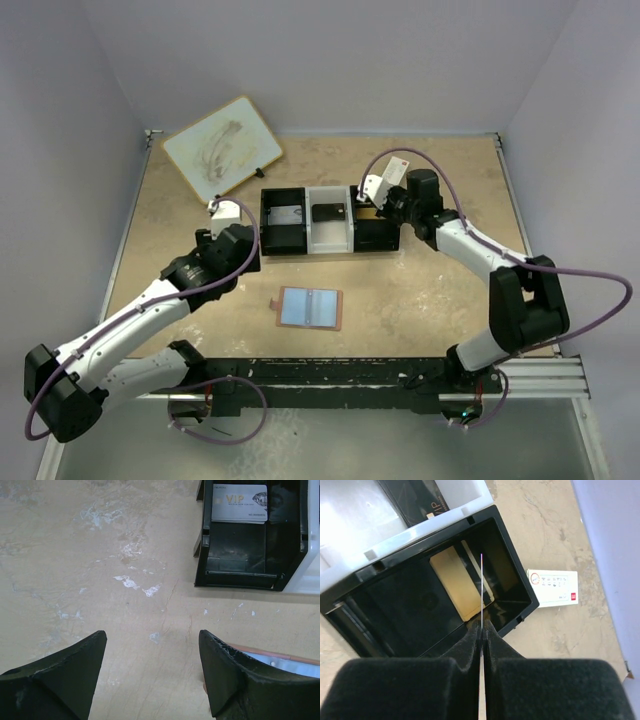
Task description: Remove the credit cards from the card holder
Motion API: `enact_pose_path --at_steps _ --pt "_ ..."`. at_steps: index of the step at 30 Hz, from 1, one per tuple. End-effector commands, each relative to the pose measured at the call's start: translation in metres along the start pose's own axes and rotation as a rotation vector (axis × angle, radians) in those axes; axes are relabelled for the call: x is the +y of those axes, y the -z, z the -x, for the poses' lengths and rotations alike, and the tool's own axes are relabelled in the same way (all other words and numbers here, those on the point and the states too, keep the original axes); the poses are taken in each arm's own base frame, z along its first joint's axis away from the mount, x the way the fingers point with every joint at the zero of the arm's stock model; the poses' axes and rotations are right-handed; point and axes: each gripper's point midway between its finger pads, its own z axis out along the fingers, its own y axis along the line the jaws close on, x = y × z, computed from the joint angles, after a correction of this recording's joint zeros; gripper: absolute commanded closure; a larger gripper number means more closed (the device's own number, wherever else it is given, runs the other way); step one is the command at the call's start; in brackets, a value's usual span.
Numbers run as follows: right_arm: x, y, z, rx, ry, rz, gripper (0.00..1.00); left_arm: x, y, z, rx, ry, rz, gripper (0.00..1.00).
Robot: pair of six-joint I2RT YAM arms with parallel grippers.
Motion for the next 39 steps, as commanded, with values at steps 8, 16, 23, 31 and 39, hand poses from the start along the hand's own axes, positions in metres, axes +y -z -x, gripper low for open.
enact_pose_path --at_steps 8,16,23,31,39 --pt "-0.016 -0.039 0.007 0.011 0.249 0.084 1.00 0.008 0.002 0.015 -0.061 0.010 0.037 0.27" --pt "-0.020 -0.069 0.003 0.020 0.272 0.094 1.00 0.010 0.005 0.018 -0.080 0.028 0.031 0.27" --pt "-0.018 -0.081 -0.002 0.043 0.322 0.057 1.00 0.007 0.002 0.016 -0.067 0.010 0.030 0.27" --pt "0.000 -0.091 -0.020 0.111 0.328 0.086 0.92 0.006 0.002 0.016 -0.064 0.006 0.021 0.27" --pt "0.014 -0.087 -0.028 0.139 0.293 0.138 0.76 0.003 0.000 0.013 -0.052 -0.003 0.016 0.28"
